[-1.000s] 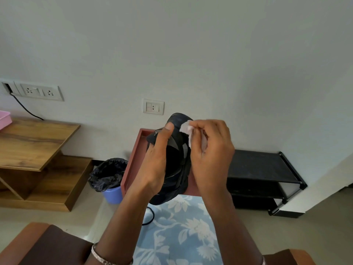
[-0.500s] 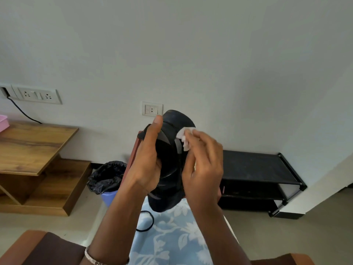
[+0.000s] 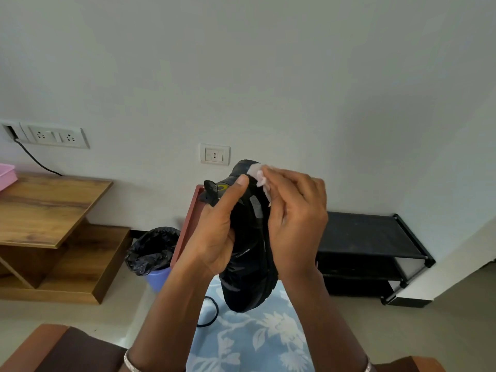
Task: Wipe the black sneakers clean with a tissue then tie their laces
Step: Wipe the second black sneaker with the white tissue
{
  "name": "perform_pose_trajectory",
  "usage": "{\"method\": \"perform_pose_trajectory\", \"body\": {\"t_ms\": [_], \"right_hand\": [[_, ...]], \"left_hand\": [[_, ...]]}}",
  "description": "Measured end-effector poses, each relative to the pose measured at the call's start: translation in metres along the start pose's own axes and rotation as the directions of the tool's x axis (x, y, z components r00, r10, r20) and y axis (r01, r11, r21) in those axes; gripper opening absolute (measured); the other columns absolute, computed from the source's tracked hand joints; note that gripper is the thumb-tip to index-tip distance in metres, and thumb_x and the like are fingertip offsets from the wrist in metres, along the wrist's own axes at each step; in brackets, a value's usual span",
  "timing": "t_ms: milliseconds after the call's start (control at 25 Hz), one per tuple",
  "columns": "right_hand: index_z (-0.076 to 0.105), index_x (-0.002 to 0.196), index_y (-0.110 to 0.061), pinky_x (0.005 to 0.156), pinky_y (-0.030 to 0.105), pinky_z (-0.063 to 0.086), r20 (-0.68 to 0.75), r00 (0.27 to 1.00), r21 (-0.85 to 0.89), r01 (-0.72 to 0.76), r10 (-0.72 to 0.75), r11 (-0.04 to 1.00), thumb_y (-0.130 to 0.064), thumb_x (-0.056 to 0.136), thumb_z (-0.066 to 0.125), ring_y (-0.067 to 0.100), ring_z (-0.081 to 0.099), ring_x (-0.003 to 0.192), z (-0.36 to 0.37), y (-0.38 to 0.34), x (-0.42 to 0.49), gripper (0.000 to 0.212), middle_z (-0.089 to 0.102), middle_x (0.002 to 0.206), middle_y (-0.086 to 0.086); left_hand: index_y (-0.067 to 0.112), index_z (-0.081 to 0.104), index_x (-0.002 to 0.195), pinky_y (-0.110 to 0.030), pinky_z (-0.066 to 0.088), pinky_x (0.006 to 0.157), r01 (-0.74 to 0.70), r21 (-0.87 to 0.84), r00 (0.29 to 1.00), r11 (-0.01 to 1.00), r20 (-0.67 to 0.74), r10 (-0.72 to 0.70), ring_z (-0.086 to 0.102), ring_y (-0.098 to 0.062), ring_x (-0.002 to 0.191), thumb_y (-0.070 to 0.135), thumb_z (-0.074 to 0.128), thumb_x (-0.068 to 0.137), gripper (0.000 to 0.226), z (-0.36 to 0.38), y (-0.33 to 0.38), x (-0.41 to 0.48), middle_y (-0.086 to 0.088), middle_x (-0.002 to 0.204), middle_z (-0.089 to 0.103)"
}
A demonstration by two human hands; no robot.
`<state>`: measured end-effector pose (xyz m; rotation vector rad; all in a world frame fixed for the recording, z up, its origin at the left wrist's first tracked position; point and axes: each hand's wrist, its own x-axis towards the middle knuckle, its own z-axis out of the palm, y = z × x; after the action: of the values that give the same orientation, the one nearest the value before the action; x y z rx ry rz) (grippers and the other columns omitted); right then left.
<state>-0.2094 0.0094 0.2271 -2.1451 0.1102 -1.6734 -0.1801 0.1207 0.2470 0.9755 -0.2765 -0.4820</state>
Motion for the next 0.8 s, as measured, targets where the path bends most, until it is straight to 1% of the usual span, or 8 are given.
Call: {"method": "perform_pose_trajectory", "body": {"t_ms": [80, 160, 280, 360, 480, 640, 680, 800], "right_hand": [[0.078, 0.110, -0.012, 0.082, 0.024, 0.047, 0.005, 1.000, -0.031, -0.006, 0.006, 0.999, -0.011, 0.095, 0.068, 0.017, 0.055, 0.091, -0.001, 0.003, -0.003, 0.018, 0.072, 0.095, 0.000], [0.078, 0.108, -0.012, 0.085, 0.021, 0.042, 0.000, 0.999, -0.091, -0.041, 0.042, 0.995, -0.007, 0.091, 0.073, 0.018, 0.053, 0.089, -0.003, 0.007, -0.024, 0.019, 0.071, 0.089, -0.001], [0.080, 0.103, -0.012, 0.090, 0.017, 0.035, -0.001, 0.993, -0.137, -0.115, 0.116, 0.984, -0.017, 0.090, 0.072, 0.015, 0.053, 0.090, -0.009, 0.010, -0.059, 0.015, 0.073, 0.086, -0.003], [0.080, 0.099, -0.011, 0.088, 0.018, 0.041, 0.009, 0.991, -0.095, -0.129, 0.131, 0.987, -0.019, 0.088, 0.075, 0.011, 0.051, 0.092, -0.009, 0.012, -0.059, 0.015, 0.074, 0.085, -0.002], [0.080, 0.097, -0.010, 0.077, 0.021, 0.048, 0.009, 0.993, -0.013, -0.116, 0.116, 0.993, -0.013, 0.085, 0.078, 0.008, 0.051, 0.091, -0.004, 0.009, -0.029, 0.012, 0.074, 0.084, -0.003], [0.080, 0.098, -0.012, 0.073, 0.034, 0.055, 0.058, 0.990, 0.077, -0.136, 0.132, 0.988, -0.017, 0.089, 0.074, 0.017, 0.065, 0.089, 0.002, 0.004, -0.003, 0.013, 0.075, 0.094, -0.002], [0.080, 0.099, -0.010, 0.076, 0.032, 0.056, 0.054, 0.989, 0.091, -0.145, 0.141, 0.985, -0.014, 0.089, 0.074, 0.018, 0.066, 0.090, 0.001, 0.003, -0.007, 0.013, 0.074, 0.096, 0.000], [0.079, 0.099, -0.004, 0.084, 0.015, 0.052, 0.049, 0.987, 0.081, -0.158, 0.155, 0.984, -0.013, 0.091, 0.071, 0.018, 0.069, 0.089, -0.008, 0.003, -0.040, 0.015, 0.073, 0.095, 0.005]], "left_hand": [[0.023, 0.082, 0.087, -0.029, 0.061, 0.080, -0.008, -0.017, 1.000, 1.000, -0.019, 0.007, 0.075, -0.017, 0.089, 0.042, 0.059, 0.085, 0.030, 0.001, 0.003, -0.002, -0.006, 0.098, 0.078], [0.016, 0.081, 0.091, -0.032, 0.062, 0.080, -0.001, -0.051, 0.998, 0.999, -0.066, -0.003, 0.075, -0.021, 0.091, 0.044, 0.059, 0.085, 0.036, -0.002, 0.006, -0.001, -0.010, 0.101, 0.077], [0.011, 0.073, 0.101, -0.034, 0.062, 0.077, 0.026, -0.102, 0.989, 0.994, -0.145, -0.040, 0.075, -0.023, 0.091, 0.044, 0.057, 0.093, 0.037, -0.007, 0.009, 0.003, -0.012, 0.102, 0.077], [0.011, 0.072, 0.101, -0.034, 0.062, 0.076, 0.043, -0.110, 0.984, 0.993, -0.165, -0.061, 0.076, -0.023, 0.089, 0.042, 0.056, 0.095, 0.036, -0.009, 0.009, 0.004, -0.012, 0.100, 0.078], [0.012, 0.073, 0.103, -0.034, 0.061, 0.076, 0.063, -0.084, 0.988, 0.994, -0.135, -0.074, 0.075, -0.023, 0.091, 0.038, 0.056, 0.096, 0.033, -0.005, 0.004, 0.002, -0.012, 0.102, 0.077], [0.017, 0.078, 0.085, -0.032, 0.060, 0.073, 0.058, -0.107, 0.990, 0.993, -0.121, -0.071, 0.075, -0.018, 0.082, 0.035, 0.054, 0.098, 0.033, 0.000, 0.000, -0.001, -0.007, 0.093, 0.078], [0.016, 0.078, 0.089, -0.031, 0.061, 0.072, 0.052, -0.116, 0.990, 0.992, -0.122, -0.066, 0.075, -0.019, 0.083, 0.035, 0.054, 0.098, 0.032, 0.000, 0.001, -0.001, -0.008, 0.094, 0.078], [0.010, 0.074, 0.096, -0.030, 0.062, 0.067, 0.031, -0.154, 0.983, 0.988, -0.172, -0.057, 0.076, -0.021, 0.082, 0.037, 0.054, 0.098, 0.034, -0.008, 0.009, 0.001, -0.011, 0.095, 0.078]]}}
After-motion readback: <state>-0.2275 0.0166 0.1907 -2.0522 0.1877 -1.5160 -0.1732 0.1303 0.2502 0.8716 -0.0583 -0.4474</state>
